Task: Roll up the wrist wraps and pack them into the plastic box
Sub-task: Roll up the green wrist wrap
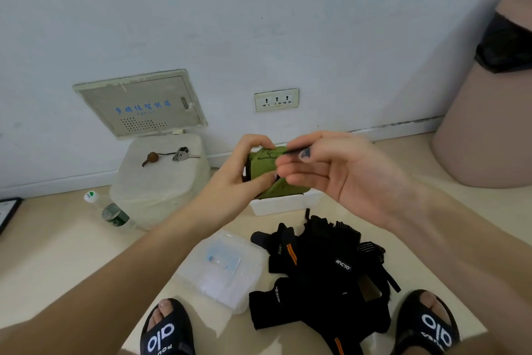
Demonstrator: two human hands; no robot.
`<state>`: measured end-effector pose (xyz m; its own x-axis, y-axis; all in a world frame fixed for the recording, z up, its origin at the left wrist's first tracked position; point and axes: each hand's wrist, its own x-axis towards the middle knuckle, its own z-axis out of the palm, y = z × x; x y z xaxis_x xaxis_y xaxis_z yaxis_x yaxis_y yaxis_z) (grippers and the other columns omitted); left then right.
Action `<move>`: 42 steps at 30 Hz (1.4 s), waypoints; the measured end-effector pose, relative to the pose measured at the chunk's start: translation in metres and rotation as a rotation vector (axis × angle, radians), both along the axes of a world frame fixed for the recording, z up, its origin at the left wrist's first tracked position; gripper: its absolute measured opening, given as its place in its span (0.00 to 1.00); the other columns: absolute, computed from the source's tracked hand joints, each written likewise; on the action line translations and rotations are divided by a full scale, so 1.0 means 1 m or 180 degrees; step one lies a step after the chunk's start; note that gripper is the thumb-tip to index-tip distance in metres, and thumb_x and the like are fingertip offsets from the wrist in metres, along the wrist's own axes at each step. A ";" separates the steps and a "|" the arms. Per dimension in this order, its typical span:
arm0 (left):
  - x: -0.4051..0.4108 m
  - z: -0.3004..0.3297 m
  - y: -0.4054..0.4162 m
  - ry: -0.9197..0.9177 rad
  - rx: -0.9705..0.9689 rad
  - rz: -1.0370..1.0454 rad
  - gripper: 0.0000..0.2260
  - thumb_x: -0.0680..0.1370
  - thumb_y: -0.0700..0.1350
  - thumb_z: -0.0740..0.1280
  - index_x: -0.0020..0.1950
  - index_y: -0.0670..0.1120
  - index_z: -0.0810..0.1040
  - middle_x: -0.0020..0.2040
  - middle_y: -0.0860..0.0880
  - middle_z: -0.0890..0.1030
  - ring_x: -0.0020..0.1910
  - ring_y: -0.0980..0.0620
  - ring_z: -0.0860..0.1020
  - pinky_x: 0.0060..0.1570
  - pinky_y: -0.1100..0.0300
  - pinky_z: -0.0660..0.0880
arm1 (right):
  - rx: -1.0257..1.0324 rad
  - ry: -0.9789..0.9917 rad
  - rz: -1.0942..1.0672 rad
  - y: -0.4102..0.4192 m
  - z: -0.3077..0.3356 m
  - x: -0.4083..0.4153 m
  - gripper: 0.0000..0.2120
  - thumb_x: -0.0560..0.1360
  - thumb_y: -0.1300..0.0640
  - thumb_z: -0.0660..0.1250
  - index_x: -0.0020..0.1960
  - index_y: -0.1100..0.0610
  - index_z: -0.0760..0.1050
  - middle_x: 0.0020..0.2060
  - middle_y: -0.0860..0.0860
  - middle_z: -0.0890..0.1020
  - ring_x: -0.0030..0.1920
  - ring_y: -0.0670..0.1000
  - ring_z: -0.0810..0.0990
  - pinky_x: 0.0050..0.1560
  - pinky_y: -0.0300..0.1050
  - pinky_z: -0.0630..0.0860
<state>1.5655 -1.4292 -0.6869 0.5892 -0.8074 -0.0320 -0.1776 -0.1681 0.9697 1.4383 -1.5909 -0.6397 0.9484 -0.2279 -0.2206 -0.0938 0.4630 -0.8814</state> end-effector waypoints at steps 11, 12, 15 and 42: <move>-0.017 0.011 -0.004 0.0770 -0.0130 -0.0065 0.07 0.86 0.46 0.59 0.61 0.48 0.74 0.59 0.36 0.81 0.50 0.48 0.84 0.48 0.55 0.82 | -0.2057 -0.0141 -0.0460 -0.015 -0.005 0.009 0.11 0.82 0.58 0.68 0.42 0.59 0.80 0.22 0.54 0.77 0.20 0.51 0.72 0.22 0.38 0.67; -0.017 0.011 -0.005 0.0793 -0.0120 -0.0069 0.07 0.86 0.46 0.59 0.61 0.47 0.74 0.58 0.37 0.81 0.50 0.47 0.84 0.47 0.55 0.82 | -0.2239 -0.0058 -0.0529 -0.017 -0.007 0.011 0.11 0.82 0.56 0.68 0.41 0.58 0.80 0.19 0.52 0.73 0.19 0.50 0.69 0.22 0.37 0.65; -0.020 0.013 -0.005 0.0946 -0.0131 -0.0078 0.08 0.86 0.47 0.58 0.61 0.47 0.74 0.53 0.41 0.84 0.48 0.47 0.84 0.47 0.52 0.82 | -0.2506 0.0123 -0.0567 -0.021 -0.017 0.017 0.12 0.81 0.54 0.70 0.40 0.58 0.80 0.19 0.48 0.71 0.20 0.47 0.66 0.24 0.37 0.64; -0.050 -0.024 -0.048 -0.0048 0.0350 -0.0419 0.11 0.81 0.49 0.61 0.58 0.62 0.78 0.53 0.57 0.82 0.50 0.59 0.79 0.50 0.60 0.73 | 0.0219 0.1574 -0.0532 -0.027 -0.084 -0.008 0.14 0.79 0.61 0.56 0.61 0.60 0.76 0.52 0.62 0.77 0.51 0.62 0.76 0.50 0.58 0.72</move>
